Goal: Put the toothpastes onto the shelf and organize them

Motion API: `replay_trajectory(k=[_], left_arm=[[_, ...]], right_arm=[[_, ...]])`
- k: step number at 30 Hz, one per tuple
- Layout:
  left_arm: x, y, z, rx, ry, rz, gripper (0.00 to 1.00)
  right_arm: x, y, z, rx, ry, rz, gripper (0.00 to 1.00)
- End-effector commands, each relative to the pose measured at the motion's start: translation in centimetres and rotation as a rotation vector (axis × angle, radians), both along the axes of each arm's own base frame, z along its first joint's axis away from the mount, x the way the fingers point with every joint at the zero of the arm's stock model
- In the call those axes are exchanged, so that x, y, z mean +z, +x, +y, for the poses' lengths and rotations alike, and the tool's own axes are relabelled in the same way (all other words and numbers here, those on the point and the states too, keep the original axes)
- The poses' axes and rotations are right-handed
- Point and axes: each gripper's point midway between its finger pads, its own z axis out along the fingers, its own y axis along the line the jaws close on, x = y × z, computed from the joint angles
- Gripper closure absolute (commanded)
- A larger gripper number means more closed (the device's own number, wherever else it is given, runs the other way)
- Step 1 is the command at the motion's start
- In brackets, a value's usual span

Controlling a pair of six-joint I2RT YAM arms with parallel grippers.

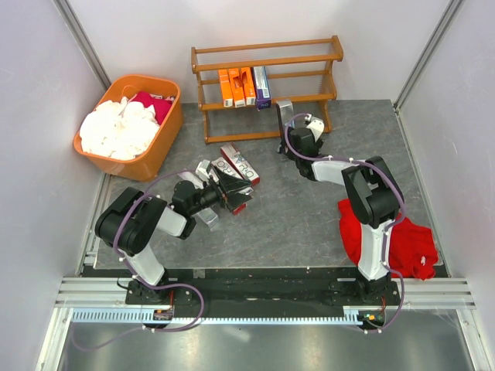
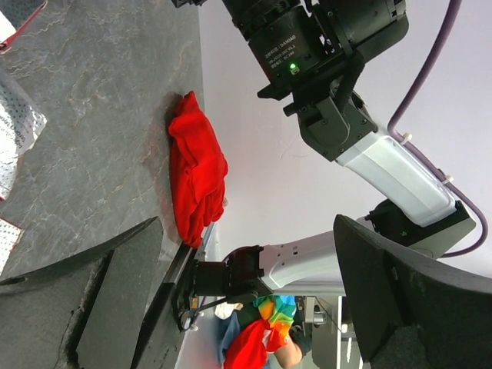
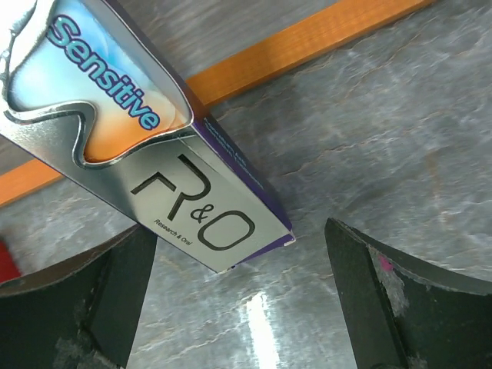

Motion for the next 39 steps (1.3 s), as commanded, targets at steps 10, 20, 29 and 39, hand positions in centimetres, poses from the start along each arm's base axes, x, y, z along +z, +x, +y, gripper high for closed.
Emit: replay_trajectory(k=[10,20,29,39], left_arm=[[6.2,-0.4,0.1,-0.018,-0.129,-0.325,0.00],[6.1,-0.5,0.1,-0.018,-0.127,-0.325,0.00],[6.5,-0.2,0.3,-0.015,-0.128,-0.345,0.00],[5.3,3.5,-1.0,0.003,0.041,-0.323,0.00]], right_arm=[[-2.0,1.1,0.4,0.059,-0.109,0.006,0.04],[0.2,-0.6,1.1,0.140,-0.048,-0.061,0.48],[6.5,-4.7,1.3,0.251,-0.014,-0.137,0.59],[6.3,-15.5,1.9,0.409,0.004,-0.050,0.62]])
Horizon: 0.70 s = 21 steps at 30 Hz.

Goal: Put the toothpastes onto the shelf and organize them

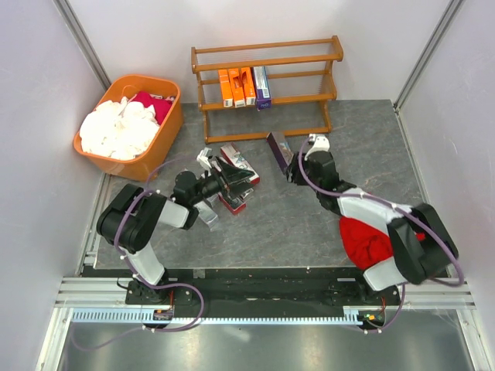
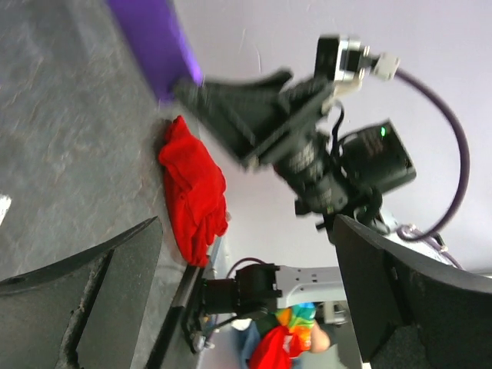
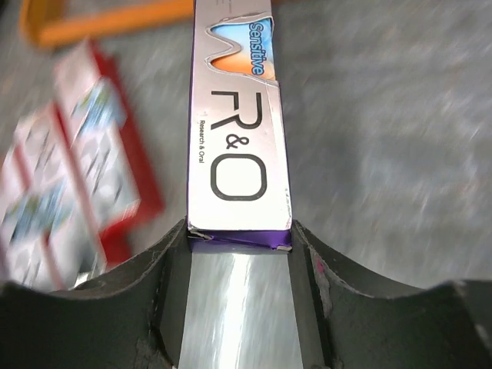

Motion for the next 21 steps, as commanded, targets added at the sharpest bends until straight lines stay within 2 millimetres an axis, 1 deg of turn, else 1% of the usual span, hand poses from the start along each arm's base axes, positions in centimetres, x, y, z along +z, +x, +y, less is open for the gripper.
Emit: replay_trajectory(k=[1,2,3,4,5,6,7,8,10,11,13,14,15,17,18,21], left_arm=[[3.1,1.7,-0.6,0.009,0.067,-0.201,0.00],[2.9,1.9,-0.7,0.008,0.080,-0.190,0.00],[3.1,2.4,-1.0,0.003,0.090,-0.194,0.00],[2.5,2.7,-1.3,-0.006,0.103,-0.172,0.00],[2.1,2.6,-1.6,-0.028,0.113,-0.153,0.00],[2.3,2.7,-2.1,-0.042,0.107,-0.152,0.00],[2.0,2.6,-2.3,-0.053,0.109,-0.140,0.00],[1.3,2.5,-2.7,-0.070,0.116,-0.118,0.00],[0.9,2.1,-3.6,-0.099,0.120,-0.101,0.00],[0.3,2.0,-3.9,-0.109,0.131,-0.081,0.00],[0.2,1.6,-5.0,-0.139,0.136,-0.085,0.00],[0.1,1.4,-5.4,-0.152,0.141,-0.078,0.00],[0.0,1.3,-6.2,-0.170,0.142,-0.077,0.00],[0.0,1.2,-6.9,-0.184,0.139,-0.076,0.00],[0.1,1.1,-7.5,-0.193,0.135,-0.076,0.00],[0.3,1.4,-8.1,-0.192,0.126,-0.079,0.00]], right_arm=[[0.4,-4.2,0.7,0.073,0.020,0.020,0.62],[1.3,-4.6,0.5,0.072,0.038,0.001,0.62],[0.9,-5.3,0.2,0.073,0.040,0.008,0.62],[1.0,-5.8,0.3,0.076,0.055,0.008,0.63],[2.0,-6.2,0.3,0.083,0.075,-0.015,0.64],[2.1,-6.7,0.2,0.084,0.081,-0.016,0.64],[2.1,-7.1,0.0,0.082,0.077,-0.007,0.64],[2.9,-7.3,-0.1,0.076,0.091,-0.023,0.64],[3.5,-7.7,-0.2,0.078,0.099,-0.030,0.64],[4.3,-7.8,-0.4,0.069,0.108,-0.049,0.65],[4.9,-8.2,-0.4,0.073,0.116,-0.058,0.65],[5.7,-8.3,-0.4,0.071,0.124,-0.078,0.65],[6.1,-8.3,-0.4,0.073,0.124,-0.085,0.66],[6.9,-8.5,-0.2,0.083,0.131,-0.096,0.66],[7.2,-8.7,-0.1,0.093,0.132,-0.098,0.66],[7.5,-9.2,0.5,0.117,0.133,-0.093,0.66]])
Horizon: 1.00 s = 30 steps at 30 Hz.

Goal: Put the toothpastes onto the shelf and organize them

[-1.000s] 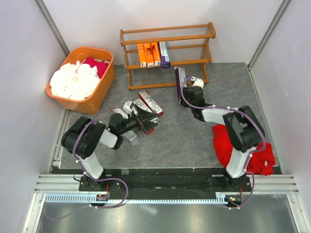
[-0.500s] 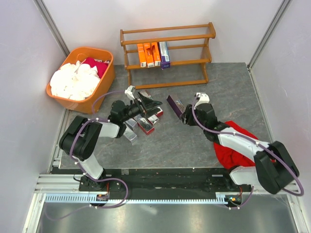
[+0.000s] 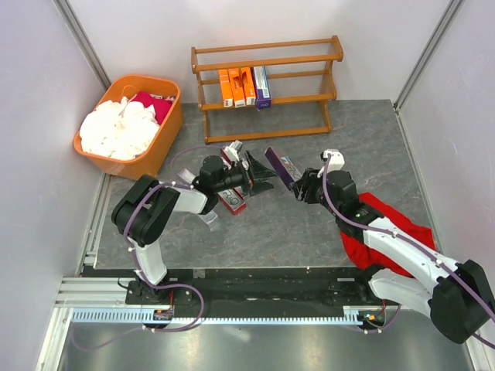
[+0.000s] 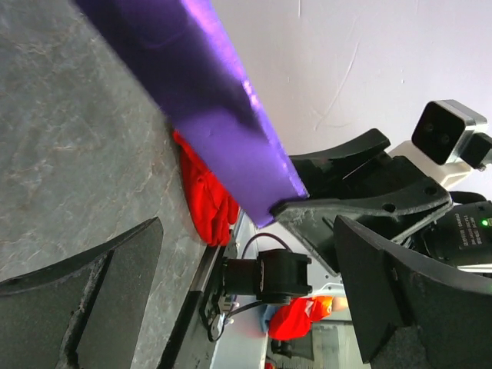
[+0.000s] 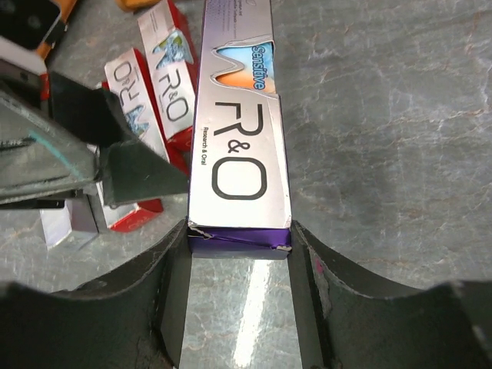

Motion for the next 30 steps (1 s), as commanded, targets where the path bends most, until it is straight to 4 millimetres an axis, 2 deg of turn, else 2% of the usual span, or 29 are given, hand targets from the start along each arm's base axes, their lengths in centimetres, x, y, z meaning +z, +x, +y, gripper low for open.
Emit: replay_trajectory(k=[1,3,9,11,14,15,18,19,24,30], left_arm=[[1.4,0.4,-1.3,-0.030,-0.015,-0.071,0.00],[1.6,0.7,-1.5,-0.024,-0.017,-0.077,0.00],[0.3,1.0,-2.5,-0.041,0.002,-0.040,0.01],[-0.1,0.9,-2.8,-0.051,0.002,-0.034,0.07],[0.5,0.9,-3.1,-0.059,-0.019,-0.052,0.23],[0.5,0.7,-3.1,-0.063,-0.027,-0.049,0.33],[1.4,0.4,-3.1,-0.069,-0.064,-0.077,0.46],[1.7,0.3,-3.0,-0.068,-0.074,-0.084,0.49],[2.6,-0.3,-2.7,-0.072,-0.128,-0.095,0.55],[3.3,-0.8,-2.6,-0.090,-0.178,-0.088,0.57]], right_arm=[[3.3,-0.2,1.3,0.031,0.046,-0.061,0.66],[3.4,-0.6,1.6,0.040,0.050,-0.061,0.66],[4.4,-2.1,2.5,0.074,0.072,-0.086,0.66],[4.9,-2.5,3.0,0.086,0.088,-0.097,0.66],[5.0,-3.1,3.8,0.112,0.095,-0.105,0.65],[4.9,-3.1,4.0,0.118,0.091,-0.100,0.64],[3.6,-3.4,4.6,0.135,0.076,-0.073,0.59],[3.2,-3.4,4.9,0.141,0.074,-0.067,0.54],[1.9,-3.4,4.8,0.119,0.076,-0.046,0.39],[2.2,-2.8,3.9,0.063,0.075,-0.077,0.27]])
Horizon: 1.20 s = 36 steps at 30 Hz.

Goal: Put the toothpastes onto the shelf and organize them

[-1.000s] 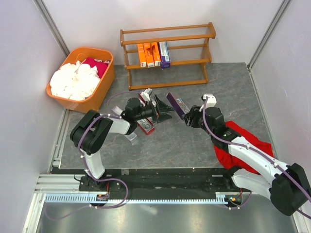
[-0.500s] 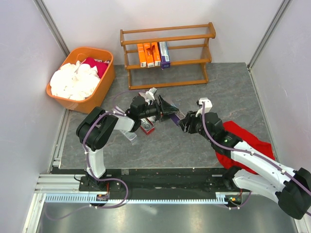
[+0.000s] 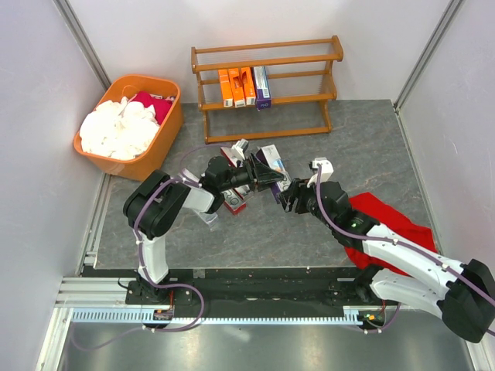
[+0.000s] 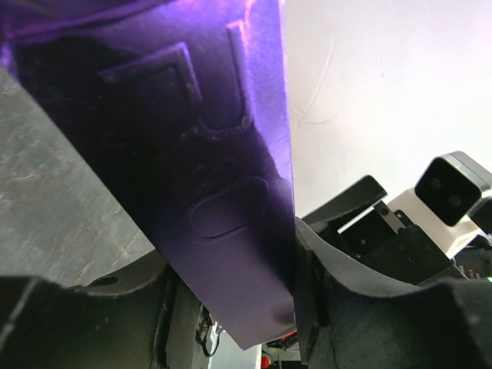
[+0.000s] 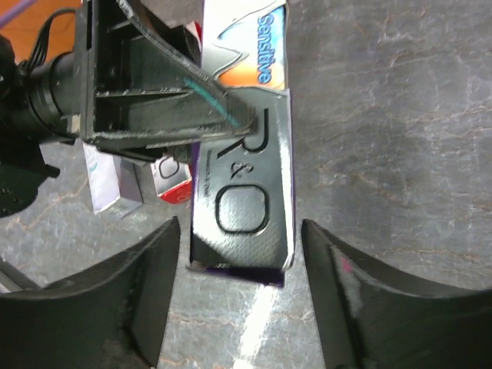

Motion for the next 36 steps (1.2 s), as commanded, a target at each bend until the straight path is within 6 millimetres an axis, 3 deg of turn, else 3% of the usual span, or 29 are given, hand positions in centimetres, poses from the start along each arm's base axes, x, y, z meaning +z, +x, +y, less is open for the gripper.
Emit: replay_trajectory(k=[1,10,13,18,22,25,29,32,36], left_arm=[[3.0,-1.2,-0.4,-0.057,-0.117,-0.070,0.58],[3.5,-1.7,-0.3,-0.071,-0.151,-0.059,0.57],[3.5,-1.7,-0.2,-0.067,-0.148,-0.055,0.57],[3.5,-1.7,-0.2,-0.067,-0.143,-0.056,0.57],[3.6,-1.7,-0.2,-0.070,-0.148,-0.057,0.57],[3.4,-1.7,-0.2,-0.069,-0.147,-0.051,0.57],[3.4,-1.7,-0.2,-0.069,-0.146,-0.051,0.52],[3.4,-1.6,-0.2,-0.065,-0.146,-0.055,0.47],[3.4,-1.7,-0.2,-0.067,-0.145,-0.058,0.36]], right_arm=[[1.4,1.0,0.0,-0.047,0.044,-0.059,0.24],[-0.2,1.6,0.6,-0.042,0.002,-0.044,0.25],[-0.3,1.8,-0.3,-0.072,-0.040,-0.049,0.19],[0.3,2.0,-1.9,-0.137,-0.067,-0.079,0.02],[0.4,1.9,-1.5,-0.118,-0.053,-0.097,0.02],[0.6,2.0,-0.7,-0.094,-0.031,-0.107,0.09],[0.8,1.7,0.3,-0.063,-0.028,-0.116,0.36],[1.0,1.6,0.4,-0.060,-0.035,-0.123,0.48],[0.9,1.5,0.1,-0.074,-0.039,-0.124,0.57]])
